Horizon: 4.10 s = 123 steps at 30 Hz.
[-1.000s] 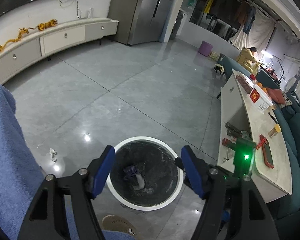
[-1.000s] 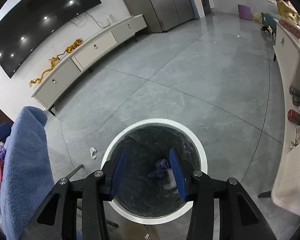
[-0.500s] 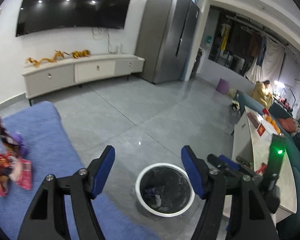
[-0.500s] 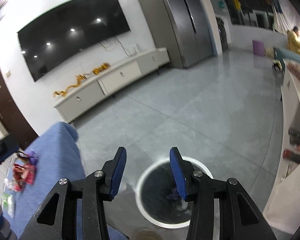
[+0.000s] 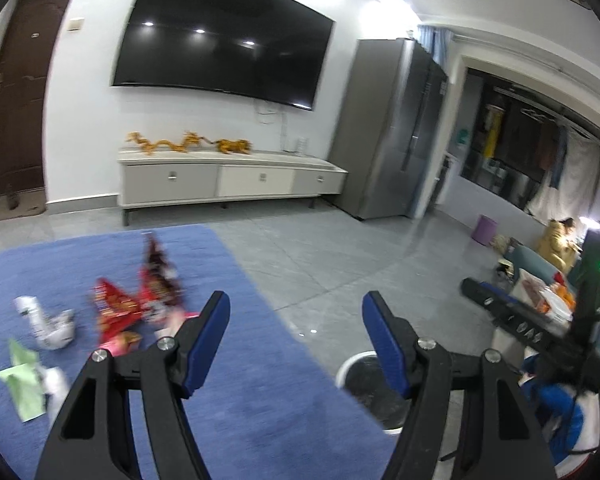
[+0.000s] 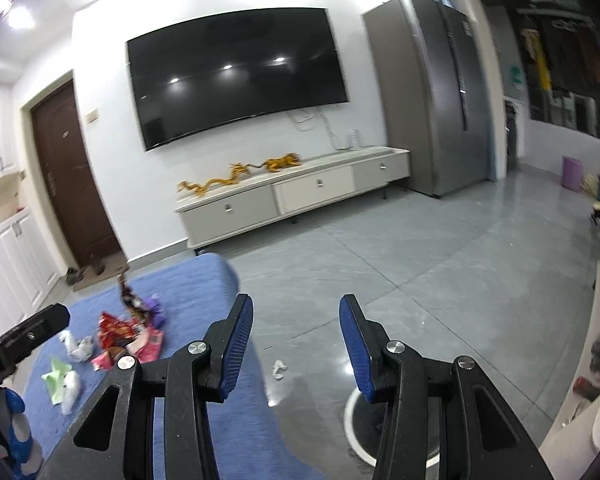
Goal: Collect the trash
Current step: 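Move both open tools back over the trash on the rug, then grasp the green paper with the left tool while the right tool grasps the pink wrapper, then carry both items over the trash bin and open both tools to release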
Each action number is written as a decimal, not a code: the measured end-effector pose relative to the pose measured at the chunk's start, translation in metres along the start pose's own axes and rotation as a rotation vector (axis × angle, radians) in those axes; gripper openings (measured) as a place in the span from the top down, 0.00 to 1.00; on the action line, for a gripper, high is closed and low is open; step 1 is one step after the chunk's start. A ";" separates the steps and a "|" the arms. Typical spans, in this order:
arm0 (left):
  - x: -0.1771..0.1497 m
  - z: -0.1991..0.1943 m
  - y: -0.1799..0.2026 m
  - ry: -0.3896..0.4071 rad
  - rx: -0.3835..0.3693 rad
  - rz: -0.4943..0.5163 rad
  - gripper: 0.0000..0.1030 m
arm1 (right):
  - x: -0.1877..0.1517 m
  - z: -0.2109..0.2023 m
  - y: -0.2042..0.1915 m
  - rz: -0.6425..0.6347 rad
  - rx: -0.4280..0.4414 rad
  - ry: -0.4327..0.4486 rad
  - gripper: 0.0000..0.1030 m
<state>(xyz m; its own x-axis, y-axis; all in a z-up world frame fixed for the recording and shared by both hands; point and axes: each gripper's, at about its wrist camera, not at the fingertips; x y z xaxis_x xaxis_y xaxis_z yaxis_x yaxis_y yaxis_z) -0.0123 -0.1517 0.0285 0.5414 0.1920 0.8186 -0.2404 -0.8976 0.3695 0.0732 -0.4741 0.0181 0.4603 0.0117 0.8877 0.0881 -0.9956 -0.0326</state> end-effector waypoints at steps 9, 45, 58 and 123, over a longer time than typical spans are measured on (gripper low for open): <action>-0.015 -0.020 -0.128 0.030 0.231 -0.154 0.35 | 0.006 0.039 -0.066 -0.093 0.102 -0.061 0.59; -0.058 0.017 -0.317 -0.016 0.358 -0.650 0.49 | -0.048 0.243 -0.200 -0.047 0.455 -0.421 0.45; -0.054 0.015 -0.308 -0.014 0.365 -0.608 0.64 | -0.057 0.229 -0.179 0.039 0.560 -0.403 0.76; -0.070 0.354 0.202 -0.583 -0.226 -0.020 0.34 | -0.175 0.120 0.211 0.509 -0.171 -0.343 0.57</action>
<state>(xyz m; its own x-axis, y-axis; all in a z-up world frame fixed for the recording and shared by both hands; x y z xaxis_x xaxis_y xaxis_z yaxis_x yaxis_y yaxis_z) 0.1862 -0.4873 -0.1102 0.8828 -0.0970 0.4597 -0.3554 -0.7778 0.5184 0.1167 -0.6748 -0.1993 0.6663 -0.4659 0.5822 -0.3456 -0.8848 -0.3126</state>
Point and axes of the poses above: each gripper's, at about its wrist camera, not at the fingertips, and z roughly the way its jaws point, y to its right, x to its top, and after that the axes turned 10 degrees about -z, right-handed
